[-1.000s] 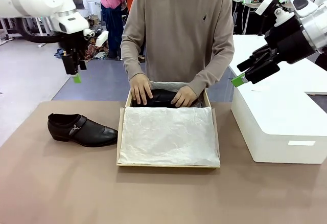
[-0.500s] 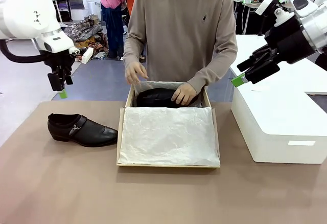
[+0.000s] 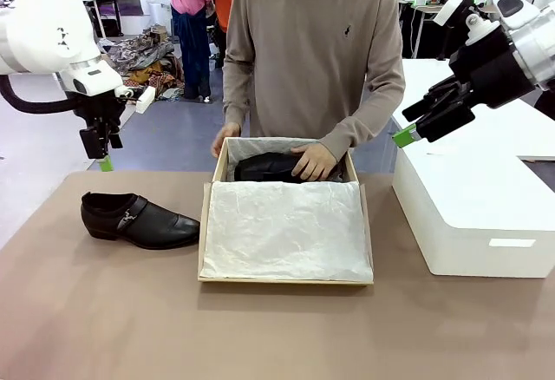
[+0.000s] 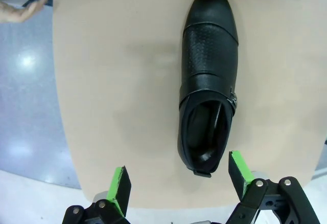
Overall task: Pack the shoes into the box.
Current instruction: Place the other shoe of the Shoes into the Shoes Box.
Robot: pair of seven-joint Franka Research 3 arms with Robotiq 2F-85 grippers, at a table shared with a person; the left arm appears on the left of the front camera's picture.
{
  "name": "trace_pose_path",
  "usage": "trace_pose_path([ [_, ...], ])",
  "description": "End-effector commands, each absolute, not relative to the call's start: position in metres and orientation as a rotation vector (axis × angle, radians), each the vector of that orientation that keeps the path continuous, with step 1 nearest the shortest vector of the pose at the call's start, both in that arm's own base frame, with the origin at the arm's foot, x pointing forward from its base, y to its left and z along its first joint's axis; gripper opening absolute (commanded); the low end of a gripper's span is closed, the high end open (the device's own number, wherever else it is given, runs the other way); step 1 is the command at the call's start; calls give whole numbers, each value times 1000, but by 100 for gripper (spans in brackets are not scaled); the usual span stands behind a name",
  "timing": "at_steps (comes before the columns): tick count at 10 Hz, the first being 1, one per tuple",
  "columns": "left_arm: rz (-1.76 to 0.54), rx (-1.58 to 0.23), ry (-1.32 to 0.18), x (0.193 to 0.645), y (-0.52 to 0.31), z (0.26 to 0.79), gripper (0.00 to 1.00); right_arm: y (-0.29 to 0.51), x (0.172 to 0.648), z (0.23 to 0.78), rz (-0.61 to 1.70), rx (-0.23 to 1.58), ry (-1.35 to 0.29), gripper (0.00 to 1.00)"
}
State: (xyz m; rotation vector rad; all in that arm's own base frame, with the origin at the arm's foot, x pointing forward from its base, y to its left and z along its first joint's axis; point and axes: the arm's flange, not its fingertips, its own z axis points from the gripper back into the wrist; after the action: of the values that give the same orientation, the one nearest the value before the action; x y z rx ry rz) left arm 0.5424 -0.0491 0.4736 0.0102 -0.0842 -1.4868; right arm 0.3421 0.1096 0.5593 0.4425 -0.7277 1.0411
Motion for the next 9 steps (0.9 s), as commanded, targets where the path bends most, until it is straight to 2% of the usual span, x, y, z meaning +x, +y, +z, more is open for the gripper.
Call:
trace_pose_path([
  [1,-1482,16,-82,540,-50,477,100,108,345,558,1062,468,-750,100],
  [9,-1485,-22,-19,557,-28,425,100,108,345,558,1062,468,-750,100],
])
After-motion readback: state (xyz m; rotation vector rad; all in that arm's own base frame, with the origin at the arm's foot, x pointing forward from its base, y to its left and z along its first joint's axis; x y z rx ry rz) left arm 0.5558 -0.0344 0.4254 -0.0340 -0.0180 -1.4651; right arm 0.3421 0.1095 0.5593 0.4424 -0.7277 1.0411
